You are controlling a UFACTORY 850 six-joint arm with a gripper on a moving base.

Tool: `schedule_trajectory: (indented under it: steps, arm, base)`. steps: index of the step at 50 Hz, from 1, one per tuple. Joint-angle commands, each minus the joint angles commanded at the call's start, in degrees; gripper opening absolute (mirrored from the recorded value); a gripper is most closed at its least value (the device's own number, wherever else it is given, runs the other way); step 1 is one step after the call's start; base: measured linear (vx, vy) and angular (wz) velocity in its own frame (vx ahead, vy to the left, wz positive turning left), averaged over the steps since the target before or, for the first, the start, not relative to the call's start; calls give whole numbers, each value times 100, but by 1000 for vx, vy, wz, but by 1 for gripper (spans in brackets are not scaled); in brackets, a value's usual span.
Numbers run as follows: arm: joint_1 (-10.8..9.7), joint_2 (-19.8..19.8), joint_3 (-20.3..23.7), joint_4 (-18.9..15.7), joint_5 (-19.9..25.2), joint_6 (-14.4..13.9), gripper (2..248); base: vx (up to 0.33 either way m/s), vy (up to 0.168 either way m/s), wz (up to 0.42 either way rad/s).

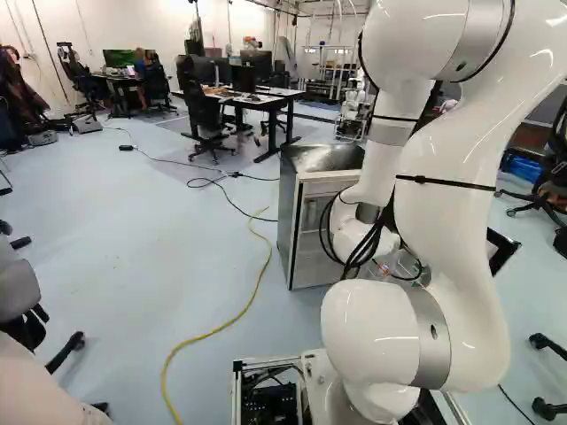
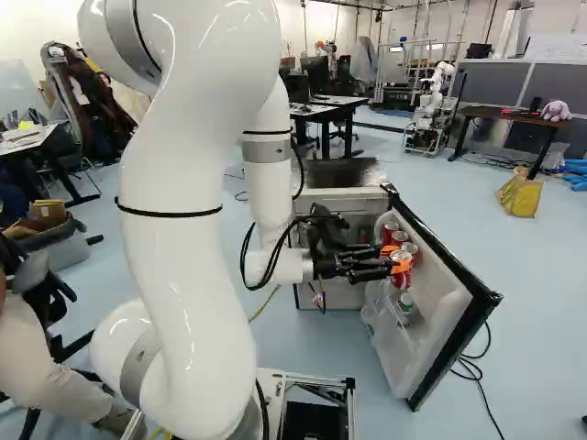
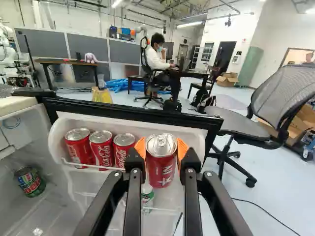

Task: Grab a drink from the fridge

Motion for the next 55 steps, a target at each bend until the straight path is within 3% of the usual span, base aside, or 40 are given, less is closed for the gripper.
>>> schedule_trajectory:
  steps: [31, 55]
  arm:
    - [419, 933, 523, -173, -8, 0, 83]
    - [534, 1601, 701, -523, -298, 0, 83]
  base:
    - [0, 0, 0]
    - [0, 0, 0]
